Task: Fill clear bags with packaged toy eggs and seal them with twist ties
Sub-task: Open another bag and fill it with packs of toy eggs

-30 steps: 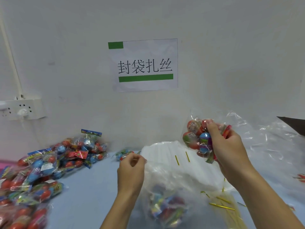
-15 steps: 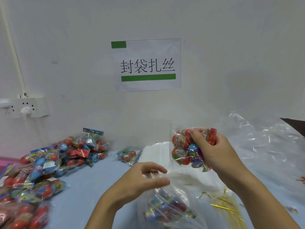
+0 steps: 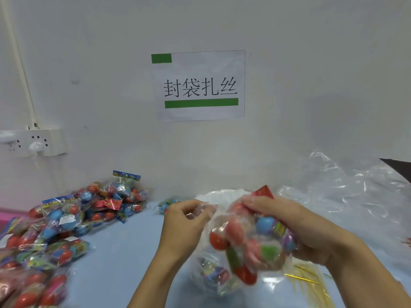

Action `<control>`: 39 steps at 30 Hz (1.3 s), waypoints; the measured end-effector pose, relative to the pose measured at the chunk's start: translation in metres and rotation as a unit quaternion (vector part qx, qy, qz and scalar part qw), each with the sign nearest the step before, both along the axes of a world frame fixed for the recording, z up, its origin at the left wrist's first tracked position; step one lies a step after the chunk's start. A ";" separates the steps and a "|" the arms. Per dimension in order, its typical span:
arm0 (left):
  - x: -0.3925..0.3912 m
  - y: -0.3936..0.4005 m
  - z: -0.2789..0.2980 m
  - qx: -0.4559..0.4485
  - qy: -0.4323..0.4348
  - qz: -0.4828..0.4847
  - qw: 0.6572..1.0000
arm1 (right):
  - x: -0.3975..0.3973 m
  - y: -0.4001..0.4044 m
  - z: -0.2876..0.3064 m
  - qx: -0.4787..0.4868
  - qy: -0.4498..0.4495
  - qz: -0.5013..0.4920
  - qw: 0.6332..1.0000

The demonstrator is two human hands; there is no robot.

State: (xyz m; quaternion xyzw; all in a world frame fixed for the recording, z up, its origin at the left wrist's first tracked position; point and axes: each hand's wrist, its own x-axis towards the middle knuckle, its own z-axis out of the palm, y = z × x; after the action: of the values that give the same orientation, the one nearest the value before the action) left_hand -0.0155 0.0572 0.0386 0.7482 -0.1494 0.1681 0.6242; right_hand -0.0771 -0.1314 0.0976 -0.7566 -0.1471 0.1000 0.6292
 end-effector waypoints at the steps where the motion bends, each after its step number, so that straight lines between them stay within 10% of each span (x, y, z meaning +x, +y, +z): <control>1: -0.002 -0.002 0.001 -0.012 0.010 -0.011 1.000 | -0.006 -0.002 -0.003 -0.037 0.011 0.017 0.999; 11: -0.005 -0.004 0.000 0.018 0.046 -0.018 0.999 | 0.000 -0.004 -0.010 -0.165 -0.015 -0.136 0.977; 25: -0.001 -0.007 -0.009 0.077 0.110 -0.087 0.987 | 0.039 0.012 -0.048 0.116 0.036 -0.312 0.942; 39: 0.007 -0.001 -0.007 -0.099 0.101 -0.039 0.989 | 0.048 0.012 -0.058 0.011 -0.059 -0.369 0.928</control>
State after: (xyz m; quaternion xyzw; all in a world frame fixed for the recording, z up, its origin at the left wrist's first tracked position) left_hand -0.0082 0.0565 0.0314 0.6895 -0.0972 0.0806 0.7132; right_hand -0.0287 -0.1199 0.0394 -0.7553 0.1039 -0.1858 0.6199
